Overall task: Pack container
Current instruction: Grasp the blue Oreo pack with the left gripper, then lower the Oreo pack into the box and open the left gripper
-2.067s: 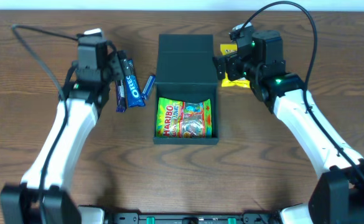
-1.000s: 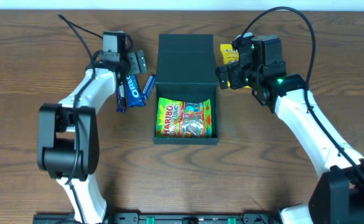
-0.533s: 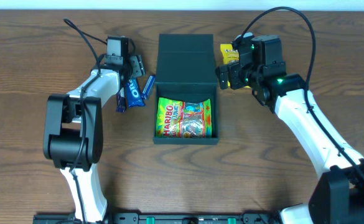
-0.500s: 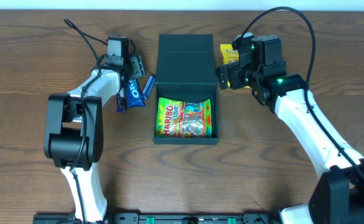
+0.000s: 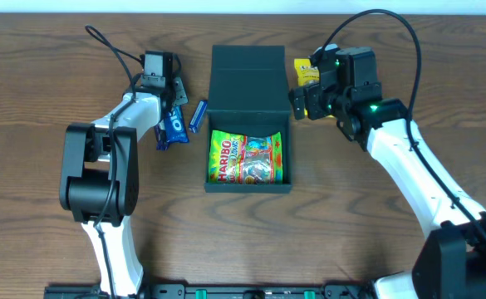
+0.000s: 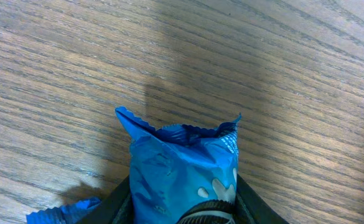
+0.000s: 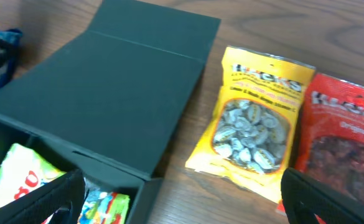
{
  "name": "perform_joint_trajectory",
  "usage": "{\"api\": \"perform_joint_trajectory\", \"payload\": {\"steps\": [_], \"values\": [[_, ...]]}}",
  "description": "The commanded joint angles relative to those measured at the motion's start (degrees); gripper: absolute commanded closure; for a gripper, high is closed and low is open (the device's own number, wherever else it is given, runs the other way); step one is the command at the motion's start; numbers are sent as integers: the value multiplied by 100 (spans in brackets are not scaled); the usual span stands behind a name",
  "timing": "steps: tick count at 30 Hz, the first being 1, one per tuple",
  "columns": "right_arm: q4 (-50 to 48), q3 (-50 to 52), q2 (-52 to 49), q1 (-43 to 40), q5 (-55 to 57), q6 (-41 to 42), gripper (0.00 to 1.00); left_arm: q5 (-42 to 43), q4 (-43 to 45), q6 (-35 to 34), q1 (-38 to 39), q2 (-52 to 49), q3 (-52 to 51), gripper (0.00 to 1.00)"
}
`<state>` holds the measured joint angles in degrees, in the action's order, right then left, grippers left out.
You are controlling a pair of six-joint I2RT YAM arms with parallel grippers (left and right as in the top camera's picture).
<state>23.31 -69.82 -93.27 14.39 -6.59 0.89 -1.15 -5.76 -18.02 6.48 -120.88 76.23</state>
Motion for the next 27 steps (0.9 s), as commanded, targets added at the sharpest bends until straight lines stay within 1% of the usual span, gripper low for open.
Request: {"api": "perform_joint_trajectory", "payload": {"steps": [1, 4, 6, 10, 12, 16, 17, 20, 22, 23, 24, 27], "values": [[7, -105, 26, -87, 481, 243, 1, -138, -22, 7, -7, 173, 160, 79], [7, -105, 26, -179, 828, 658, 1, -140, -20, 2, -4, 511, 160, 86], [-11, -105, 26, -264, 872, 837, 1, -136, -33, -2, 7, 798, 160, 91], [-55, -105, 28, -433, 872, 944, 1, -138, -42, 17, 90, 1327, 160, 93], [-63, -105, 26, -503, 872, 940, 1, -85, -48, 214, 175, 1600, 160, 94], [-107, -105, 26, -625, 874, 938, 1, 142, -284, 1178, 505, 2070, 160, 94], [-131, -105, 26, -667, 874, 938, 1, 260, -411, 1576, 654, 2168, 160, 94], [-190, -105, 28, -750, 876, 938, 1, 581, -636, 2470, 981, 2264, 160, 94], [-223, -105, 28, -815, 874, 938, 1, 1005, -782, 3233, 1222, 2267, 160, 94], [-234, -105, 28, -872, 876, 938, 1, 1416, -905, 3762, 1392, 2264, 160, 94], [-234, -105, 26, -909, 876, 938, 1, 1727, -990, 4133, 1513, 2264, 160, 94], [-232, -105, 26, -1010, 874, 935, 1, 2343, -1233, 5049, 1827, 2264, 160, 94]]}}
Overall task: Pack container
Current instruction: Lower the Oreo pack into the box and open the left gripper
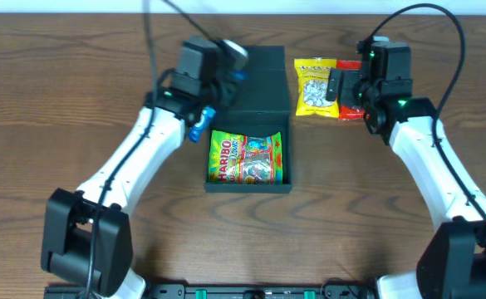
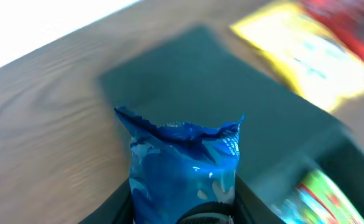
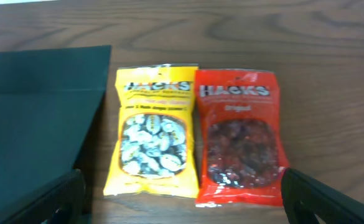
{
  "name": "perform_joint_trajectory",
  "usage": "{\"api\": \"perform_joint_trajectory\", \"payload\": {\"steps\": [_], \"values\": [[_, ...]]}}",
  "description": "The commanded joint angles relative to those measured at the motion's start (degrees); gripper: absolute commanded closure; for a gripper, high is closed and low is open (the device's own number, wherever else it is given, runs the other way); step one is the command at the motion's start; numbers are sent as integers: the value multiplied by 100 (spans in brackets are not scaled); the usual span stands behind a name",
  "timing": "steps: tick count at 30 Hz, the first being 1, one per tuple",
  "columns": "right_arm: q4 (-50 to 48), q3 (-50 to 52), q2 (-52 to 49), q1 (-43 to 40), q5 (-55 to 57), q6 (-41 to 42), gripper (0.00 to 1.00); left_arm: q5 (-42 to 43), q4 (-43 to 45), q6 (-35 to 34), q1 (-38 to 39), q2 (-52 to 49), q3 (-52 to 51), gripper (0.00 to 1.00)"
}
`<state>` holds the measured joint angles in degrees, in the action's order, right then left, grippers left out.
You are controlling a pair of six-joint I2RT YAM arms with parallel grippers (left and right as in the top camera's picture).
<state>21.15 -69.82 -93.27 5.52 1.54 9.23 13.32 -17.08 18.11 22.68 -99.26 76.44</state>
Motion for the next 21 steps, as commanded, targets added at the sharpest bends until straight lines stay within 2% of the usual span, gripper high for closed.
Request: {"api": "perform_joint_trajectory", "payload": {"steps": [1, 4, 6, 8, 12, 19, 20, 21], "values": [[-15, -105, 26, -160, 61, 103, 1, 986, -212, 1738, 308, 103, 138, 94], [-13, -105, 26, -234, 61, 103, 1, 1233, -566, 2500, 557, 103, 138, 94], [-15, -105, 26, -289, 61, 103, 1, 1440, -885, 3261, 780, 74, 136, 94], [-15, -105, 26, -295, 61, 101, 1, 1440, -935, 3563, 876, 28, 136, 94], [-15, -105, 26, -295, 61, 101, 1, 1482, -927, 3880, 962, -136, 136, 94], [-15, -105, 26, -295, 61, 101, 1, 1526, -634, 3910, 964, -452, 136, 94], [-15, -105, 26, -295, 61, 101, 1, 1521, -546, 3910, 964, -474, 136, 75], [-15, -105, 26, -293, 61, 101, 1, 1502, -457, 3906, 964, -490, 136, 51]]}}
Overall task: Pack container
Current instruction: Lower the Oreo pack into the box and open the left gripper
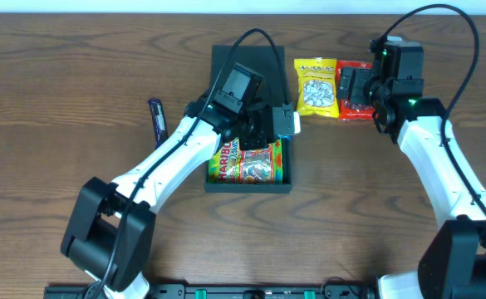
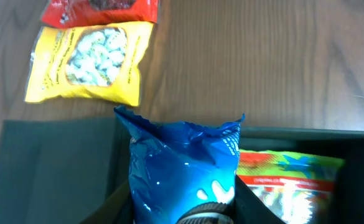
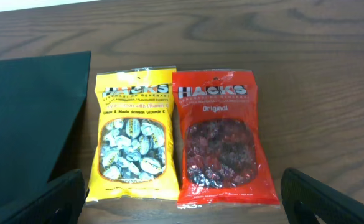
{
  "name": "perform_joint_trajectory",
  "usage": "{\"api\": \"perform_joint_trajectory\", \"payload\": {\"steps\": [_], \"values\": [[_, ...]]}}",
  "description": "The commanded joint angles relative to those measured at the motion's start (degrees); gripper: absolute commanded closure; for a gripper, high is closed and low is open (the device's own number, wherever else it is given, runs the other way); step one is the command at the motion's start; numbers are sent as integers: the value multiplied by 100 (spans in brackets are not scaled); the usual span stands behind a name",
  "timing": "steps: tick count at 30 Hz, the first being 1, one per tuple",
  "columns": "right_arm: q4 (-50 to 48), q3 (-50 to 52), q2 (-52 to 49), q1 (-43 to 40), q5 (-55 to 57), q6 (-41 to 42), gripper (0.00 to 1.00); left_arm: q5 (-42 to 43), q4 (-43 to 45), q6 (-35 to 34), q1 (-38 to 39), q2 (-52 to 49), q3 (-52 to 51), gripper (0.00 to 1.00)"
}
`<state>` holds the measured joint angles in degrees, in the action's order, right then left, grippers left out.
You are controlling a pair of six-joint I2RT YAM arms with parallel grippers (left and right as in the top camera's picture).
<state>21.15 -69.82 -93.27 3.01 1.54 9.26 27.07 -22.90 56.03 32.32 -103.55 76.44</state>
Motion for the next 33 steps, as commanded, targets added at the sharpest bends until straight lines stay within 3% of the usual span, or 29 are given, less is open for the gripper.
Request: {"api": "perform_joint_trajectory", "payload": {"steps": [1, 10, 19, 27, 33], "values": [[-13, -105, 26, -42, 61, 101, 1, 79, 212, 90, 0, -63, 136, 4], [-13, -105, 26, -42, 59, 101, 1, -1867, 706, -839, -4, -59, 136, 5], [-15, -105, 26, -42, 61, 101, 1, -4170, 715, -2612, -109, -57, 136, 5], [-122, -103, -9, -42, 55, 101, 1, -4240, 717, -4516, -715, 111, 136, 5], [-597, -103, -442, -17, -422, 101, 4, -3751, 708, -4924, -1314, 470, 136, 5]]}}
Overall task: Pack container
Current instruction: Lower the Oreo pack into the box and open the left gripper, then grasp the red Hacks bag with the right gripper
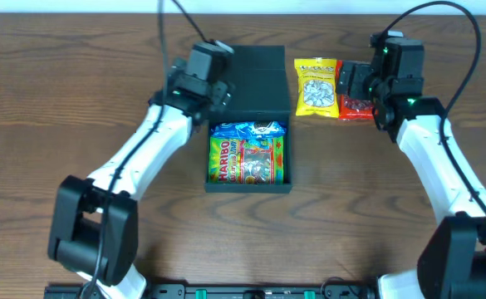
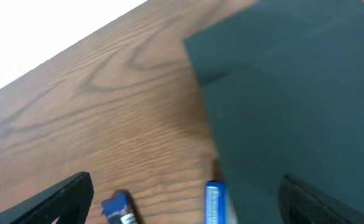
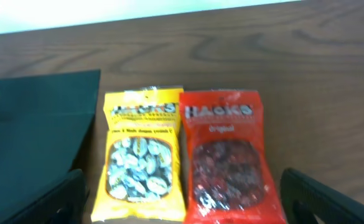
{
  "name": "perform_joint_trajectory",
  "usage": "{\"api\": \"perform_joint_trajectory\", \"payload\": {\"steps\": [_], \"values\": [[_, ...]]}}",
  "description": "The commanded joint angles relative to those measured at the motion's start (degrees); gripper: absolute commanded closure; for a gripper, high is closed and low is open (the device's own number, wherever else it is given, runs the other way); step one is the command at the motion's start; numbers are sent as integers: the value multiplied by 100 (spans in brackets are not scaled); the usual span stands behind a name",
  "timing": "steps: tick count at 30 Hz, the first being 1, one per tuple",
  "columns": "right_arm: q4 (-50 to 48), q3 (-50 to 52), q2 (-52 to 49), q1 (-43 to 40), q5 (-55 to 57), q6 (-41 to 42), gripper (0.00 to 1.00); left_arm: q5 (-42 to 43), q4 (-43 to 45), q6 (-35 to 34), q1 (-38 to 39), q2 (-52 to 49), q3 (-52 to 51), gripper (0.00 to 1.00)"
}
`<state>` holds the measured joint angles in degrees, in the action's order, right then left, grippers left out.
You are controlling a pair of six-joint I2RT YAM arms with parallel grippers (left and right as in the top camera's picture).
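Observation:
The black box [image 1: 248,184] stands open at mid-table, its lid [image 1: 251,83] lying flat behind it. Inside lie a Haribo bag [image 1: 247,163] and, along the far wall, a blue Oreo packet [image 1: 249,129]. My left gripper [image 1: 198,88] [image 2: 185,190] is open and empty at the lid's left edge. Below it lie a blue stick pack [image 2: 214,202] and a small blue wrapper [image 2: 119,209]. My right gripper [image 1: 355,83] [image 3: 182,186] hangs open over a yellow Hacks bag [image 3: 141,165] and a red Hacks bag [image 3: 225,165].
In the overhead view the yellow Hacks bag [image 1: 316,86] and the partly covered red Hacks bag [image 1: 357,105] lie right of the lid. The table's far edge runs just behind the lid and bags. Bare wood [image 1: 51,124] stretches left and in front of the box.
The blue Oreo packet has left my left gripper and now lies in the box beyond the Haribo bag. That gripper is open and has moved back to the lid's left edge. The right gripper barely shifted.
First my left gripper was shut on the blue Oreo packet on the table left of the box, with the right gripper open by the lid. Then the packet was above the lid, then over the box, while the right gripper hovered over the Hacks bags. Now the packet lies inside.

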<state>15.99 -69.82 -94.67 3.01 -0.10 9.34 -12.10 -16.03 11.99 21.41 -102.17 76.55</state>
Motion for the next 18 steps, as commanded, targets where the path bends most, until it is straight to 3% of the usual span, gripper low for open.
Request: {"api": "perform_joint_trajectory", "payload": {"steps": [1, 9, 14, 18], "values": [[-168, -103, -402, -2, -299, 92, 4, 168, 11, -699, -332, 376, 125, 5], [-492, -105, -1204, 76, -85, 192, 7, 1283, -280, -1670, -1285, 522, 125, 5], [-595, -105, -1537, 22, 962, 280, 10, 1556, -538, -1738, -1674, 522, 125, 5], [-776, -105, -1829, -50, 1082, 284, 11, 1558, -608, -1735, -1735, 522, 125, 5]]}}
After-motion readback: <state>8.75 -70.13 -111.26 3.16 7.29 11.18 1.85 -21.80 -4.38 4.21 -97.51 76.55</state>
